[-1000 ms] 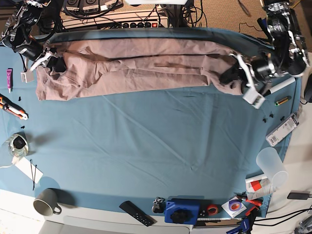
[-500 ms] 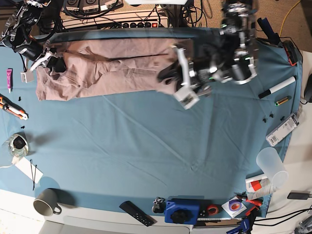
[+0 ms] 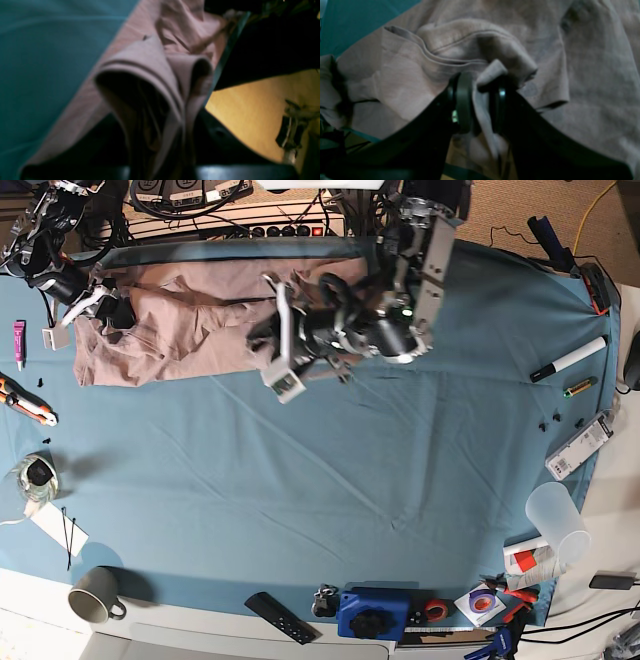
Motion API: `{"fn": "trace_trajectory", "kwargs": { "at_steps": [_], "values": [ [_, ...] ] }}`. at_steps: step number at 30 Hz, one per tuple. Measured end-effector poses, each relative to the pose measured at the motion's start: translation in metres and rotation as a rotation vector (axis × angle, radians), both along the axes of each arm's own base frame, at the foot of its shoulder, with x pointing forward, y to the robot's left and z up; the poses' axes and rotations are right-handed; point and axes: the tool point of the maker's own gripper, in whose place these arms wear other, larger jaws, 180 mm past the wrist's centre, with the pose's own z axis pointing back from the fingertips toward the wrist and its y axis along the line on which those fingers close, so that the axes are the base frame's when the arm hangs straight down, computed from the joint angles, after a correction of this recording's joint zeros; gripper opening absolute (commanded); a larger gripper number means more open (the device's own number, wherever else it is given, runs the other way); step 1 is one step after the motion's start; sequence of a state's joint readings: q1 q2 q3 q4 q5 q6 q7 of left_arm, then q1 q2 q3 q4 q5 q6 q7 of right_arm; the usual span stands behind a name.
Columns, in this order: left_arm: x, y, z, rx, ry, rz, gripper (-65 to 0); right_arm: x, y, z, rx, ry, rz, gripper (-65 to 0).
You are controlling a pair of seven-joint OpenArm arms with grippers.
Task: Fold the T-shirt properly
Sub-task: 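Carry the strip end with the left gripper toward the right gripper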
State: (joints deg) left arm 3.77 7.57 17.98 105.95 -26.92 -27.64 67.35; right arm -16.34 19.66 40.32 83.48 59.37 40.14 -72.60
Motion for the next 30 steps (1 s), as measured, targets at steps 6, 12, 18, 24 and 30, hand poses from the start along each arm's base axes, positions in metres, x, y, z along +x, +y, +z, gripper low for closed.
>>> {"fn": "trace_trajectory", "kwargs": {
  "at_steps": [6,12,18,24,30],
  "values": [
    [-0.003,-0.012,0.004,-0.029,-0.031,-0.02,-47.1,0.0,0.0,0.0,-0.002,-0.001,-0.001,-50.8],
    [0.003,-0.011,0.006,-0.043,-0.006,0.03,-33.4,0.0,0.0,0.0,-0.002,-0.001,-0.002,-50.8],
    [-0.012,-0.012,0.023,-0.075,0.04,-0.024,-45.2,0.001,-0.001,0.0,-0.002,-0.005,-0.004,-50.8],
    [-0.002,-0.001,0.026,-0.012,-0.039,0.017,-65.0,0.001,-0.001,0.001,-0.003,-0.007,-0.005,-50.8],
    [0.014,0.018,0.01,0.115,-0.034,0.132,-65.0,0.001,-0.001,0.001,-0.003,-0.009,-0.006,-50.8]
  ]
}}
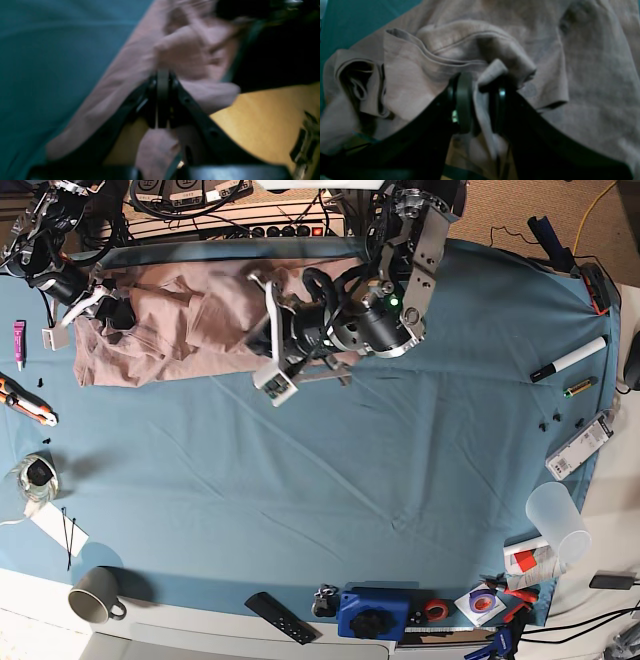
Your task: Fold the T-shirt properly
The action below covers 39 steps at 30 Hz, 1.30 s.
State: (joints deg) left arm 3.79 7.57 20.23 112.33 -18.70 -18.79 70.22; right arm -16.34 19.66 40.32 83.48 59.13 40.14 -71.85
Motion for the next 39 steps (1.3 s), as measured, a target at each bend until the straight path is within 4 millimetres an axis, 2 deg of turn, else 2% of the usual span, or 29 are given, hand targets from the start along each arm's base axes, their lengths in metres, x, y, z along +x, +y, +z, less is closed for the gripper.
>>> {"fn": "trace_trajectory", "kwargs": {
  "at_steps": [2,7,10,13,15,20,24,26,28,30,34,36,39],
  "values": [
    [-0.003,0.004,-0.007,0.037,0.014,0.002,-65.0,0.001,-0.001,0.0,-0.002,-0.003,-0.003,-50.8],
    [-0.034,-0.002,-0.02,-0.007,0.109,-0.023,-65.0,0.007,-0.001,0.003,-0.008,-0.016,-0.004,-50.8],
    [-0.04,-0.003,-0.022,-0.017,0.114,-0.025,-65.0,0.011,-0.002,0.004,-0.007,-0.026,-0.005,-50.8],
    [-0.041,-0.012,-0.023,-0.075,0.09,-0.037,-65.0,0.014,-0.002,0.006,-0.007,-0.033,-0.007,-50.8],
    [-0.046,-0.016,-0.037,-0.074,0.123,-0.044,-65.0,0.017,-0.002,0.007,-0.009,-0.037,-0.007,-50.8],
    [-0.062,-0.017,-0.086,-0.002,0.23,-0.051,-65.0,0.017,0.001,0.015,0.043,-0.061,-0.01,-50.8],
    [-0.062,-0.023,-0.081,-0.049,0.246,-0.05,-65.0,0.02,-0.009,0.033,0.084,-0.135,-0.06,-50.8],
    [-0.06,-0.028,-0.066,-0.104,0.248,-0.061,-65.0,0.019,-0.018,0.041,0.091,-0.168,-0.094,-50.8],
    [-0.051,-0.026,-0.053,-0.1,0.211,-0.075,-65.0,0.018,-0.028,0.049,0.09,-0.198,-0.126,-50.8],
    [-0.04,-0.016,-0.042,-0.053,0.19,-0.052,-65.0,0.017,-0.038,0.055,0.069,-0.207,-0.141,-50.8],
    [-0.016,-0.004,-0.008,-0.035,0.028,0.0,-65.0,0.019,-0.056,0.069,0.009,-0.211,-0.127,-50.8],
    [-0.014,0.001,-0.01,-0.002,0.01,0.015,-65.0,0.022,-0.063,0.077,-0.016,-0.217,-0.118,-50.8],
    [-0.022,0.009,-0.024,0.062,0.04,0.017,-65.0,0.023,-0.07,0.084,-0.046,-0.218,-0.107,-50.8]
  ]
}}
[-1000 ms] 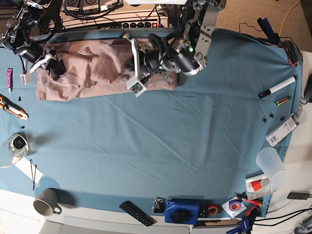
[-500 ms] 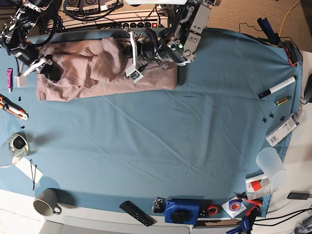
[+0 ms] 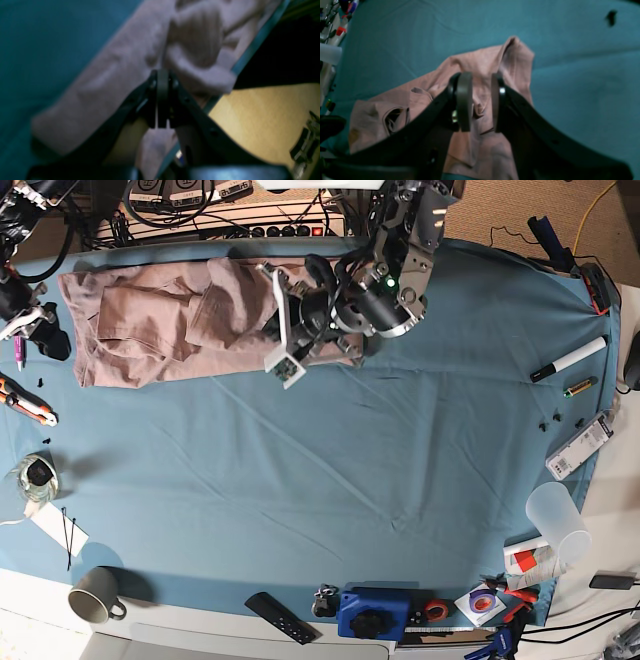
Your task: Fold the T-shirt properly
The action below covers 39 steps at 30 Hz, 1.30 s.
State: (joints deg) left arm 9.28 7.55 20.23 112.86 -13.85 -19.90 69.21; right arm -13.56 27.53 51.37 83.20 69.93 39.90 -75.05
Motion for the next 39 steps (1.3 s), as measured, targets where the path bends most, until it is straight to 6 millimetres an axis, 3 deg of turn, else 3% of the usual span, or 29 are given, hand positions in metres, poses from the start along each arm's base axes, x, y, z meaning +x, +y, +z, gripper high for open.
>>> {"fn": "trace_trajectory", "kwargs": {
  "at_steps": [5,9,10,23,29,32,37,39],
  "values": [
    [-0.004,0.003,-0.005,0.01,0.034,0.036,-65.0,0.002,-0.006,0.006,-0.023,-0.002,0.006,-49.9],
    [-0.008,0.003,-0.006,0.002,0.044,0.034,-65.0,-0.006,-0.002,-0.003,-0.024,0.06,0.031,-32.3],
    [-0.009,0.001,-0.005,-0.006,0.05,0.03,-65.0,-0.008,-0.003,-0.006,-0.031,0.08,0.034,-30.7],
    [-0.035,-0.018,0.015,-0.163,0.114,-0.048,-65.0,-0.002,-0.009,-0.009,-0.054,0.094,0.013,-30.6],
    [-0.033,-0.013,0.043,-0.207,0.016,-0.027,-65.0,0.004,-0.02,-0.027,0.06,0.122,-0.037,-30.7],
    [-0.031,-0.007,0.045,-0.187,-0.013,0.0,-65.0,-0.001,-0.034,-0.04,0.126,0.163,-0.082,-30.7],
    [-0.031,-0.007,0.047,-0.192,-0.015,-0.001,-65.0,0.006,-0.043,-0.031,0.265,0.085,-0.119,-30.7],
    [-0.031,-0.008,0.047,-0.195,-0.014,-0.002,-65.0,0.003,-0.041,-0.039,0.275,0.115,-0.113,-30.7]
  ]
}}
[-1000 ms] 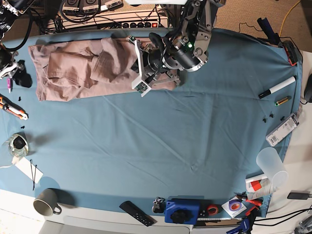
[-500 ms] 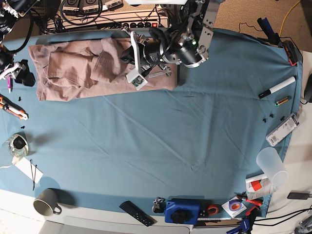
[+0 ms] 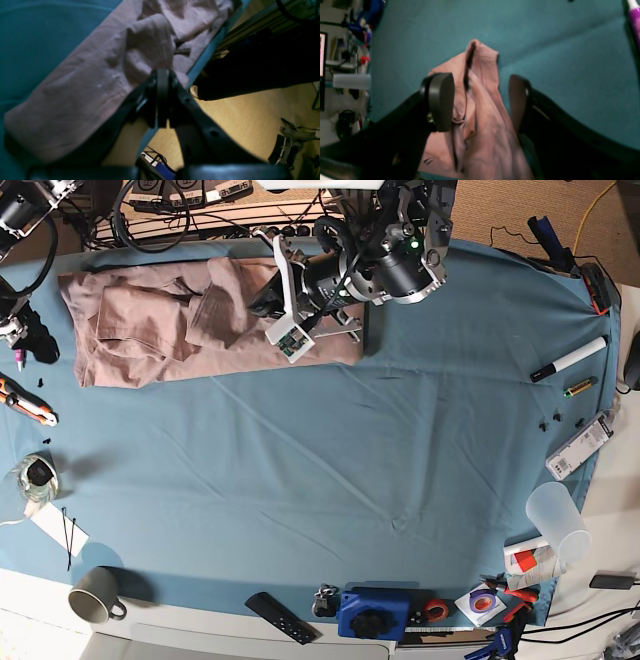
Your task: Fold the T-shirt properly
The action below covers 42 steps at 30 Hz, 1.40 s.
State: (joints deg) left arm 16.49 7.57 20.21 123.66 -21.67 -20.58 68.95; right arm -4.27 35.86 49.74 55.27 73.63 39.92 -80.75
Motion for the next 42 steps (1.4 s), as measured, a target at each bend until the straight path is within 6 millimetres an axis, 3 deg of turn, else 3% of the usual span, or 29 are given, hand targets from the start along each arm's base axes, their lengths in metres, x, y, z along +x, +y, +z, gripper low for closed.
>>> {"fn": "trace_trajectory", "kwargs": {
  "at_steps": [4,9,19,25,27,32,37,42],
  "values": [
    [0.0,0.0,0.0,0.0,0.0,0.0,-65.0,-0.005,0.023,-0.029,0.05,0.093,0.064,-30.7],
    [-0.001,0.0,0.0,0.0,0.002,0.0,-65.0,0.004,0.05,-0.032,0.124,0.066,0.123,-30.7],
    [-0.001,0.0,0.0,0.0,0.002,0.0,-65.0,0.005,0.072,-0.042,0.146,0.094,0.196,-30.7],
    [-0.001,0.0,0.0,-0.006,0.001,0.003,-65.0,0.007,0.099,-0.053,0.16,0.125,0.289,-30.7],
    [-0.002,0.0,-0.001,-0.006,0.007,0.003,-65.0,0.008,0.106,-0.055,0.16,0.136,0.321,-36.5],
    [-0.003,0.0,-0.002,-0.005,0.01,0.004,-65.0,0.002,0.111,-0.062,0.129,0.173,0.373,-63.7],
    [-0.004,0.0,-0.002,-0.006,0.015,0.004,-65.0,0.012,0.103,-0.052,0.139,0.15,0.337,-65.0],
    [-0.004,0.0,-0.002,-0.007,0.014,0.004,-65.0,0.038,0.085,-0.036,0.105,0.101,0.278,-65.0]
  ]
}}
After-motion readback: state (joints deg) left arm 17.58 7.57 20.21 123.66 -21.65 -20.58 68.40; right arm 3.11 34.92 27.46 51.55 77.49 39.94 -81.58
